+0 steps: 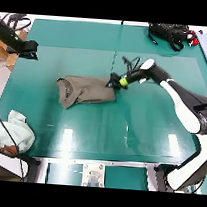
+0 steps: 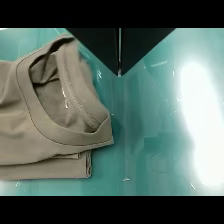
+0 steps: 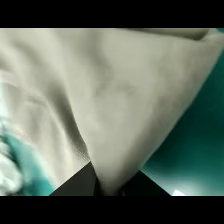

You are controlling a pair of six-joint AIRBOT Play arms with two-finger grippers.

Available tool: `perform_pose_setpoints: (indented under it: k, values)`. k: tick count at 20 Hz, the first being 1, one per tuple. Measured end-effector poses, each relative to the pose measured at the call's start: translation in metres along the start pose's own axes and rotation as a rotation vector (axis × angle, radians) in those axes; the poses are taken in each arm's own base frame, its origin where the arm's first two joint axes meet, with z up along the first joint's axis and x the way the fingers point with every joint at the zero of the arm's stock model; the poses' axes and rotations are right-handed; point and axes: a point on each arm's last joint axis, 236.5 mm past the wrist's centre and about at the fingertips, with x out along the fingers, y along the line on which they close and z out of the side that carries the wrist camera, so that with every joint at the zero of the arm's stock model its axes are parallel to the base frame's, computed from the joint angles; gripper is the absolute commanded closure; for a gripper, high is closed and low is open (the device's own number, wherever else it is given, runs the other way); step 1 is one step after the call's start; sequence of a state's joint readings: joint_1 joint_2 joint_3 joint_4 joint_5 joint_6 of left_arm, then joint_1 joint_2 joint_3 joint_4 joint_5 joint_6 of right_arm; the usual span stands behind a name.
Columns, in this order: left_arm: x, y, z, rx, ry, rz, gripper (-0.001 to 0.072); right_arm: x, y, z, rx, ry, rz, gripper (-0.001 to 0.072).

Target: Fold the shirts.

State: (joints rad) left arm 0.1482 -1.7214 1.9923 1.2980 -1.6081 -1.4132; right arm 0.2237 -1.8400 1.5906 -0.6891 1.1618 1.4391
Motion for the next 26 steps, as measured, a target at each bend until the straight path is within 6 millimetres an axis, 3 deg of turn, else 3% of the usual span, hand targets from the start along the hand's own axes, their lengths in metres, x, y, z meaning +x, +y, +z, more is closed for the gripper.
perform_pose_setpoints:
  k: [3,6,10,15,17,20,23,26]
  values:
    - [0.0,0.0,-0.002,0.0,0.009,-0.001,0.0685,-0.083,0.034,0.046,-0.064,-0.162,0.036,0.0687]
    - [0.0,-0.001,-0.004,0.0,0.018,-0.003,0.0686,-0.192,0.031,0.078,-0.037,-0.344,0.029,0.0687]
    - [0.0,-0.002,-0.006,0.0,0.027,-0.009,0.0685,-0.33,-0.02,0.086,0.09,-0.577,-0.027,0.0687]
    - [0.0,-0.014,-0.005,0.001,0.023,-0.058,0.0685,-0.467,-0.113,0.052,0.305,-0.825,-0.139,0.0687]
    - [-0.001,-0.02,-0.004,0.002,0.018,-0.082,0.0685,-0.503,-0.144,0.028,0.383,-0.881,-0.184,0.0687]
    - [-0.001,-0.025,-0.003,0.003,0.013,-0.105,0.0685,-0.54,-0.192,-0.018,0.508,-0.908,-0.287,0.0688]
    - [-0.002,-0.027,-0.002,0.003,0.009,-0.114,0.0685,-0.56,-0.223,-0.054,0.602,-0.912,-0.366,0.0688]
    - [-0.002,-0.028,-0.002,-0.001,0.008,-0.117,0.0685,-0.568,-0.236,-0.076,0.655,-0.902,-0.397,0.0688]
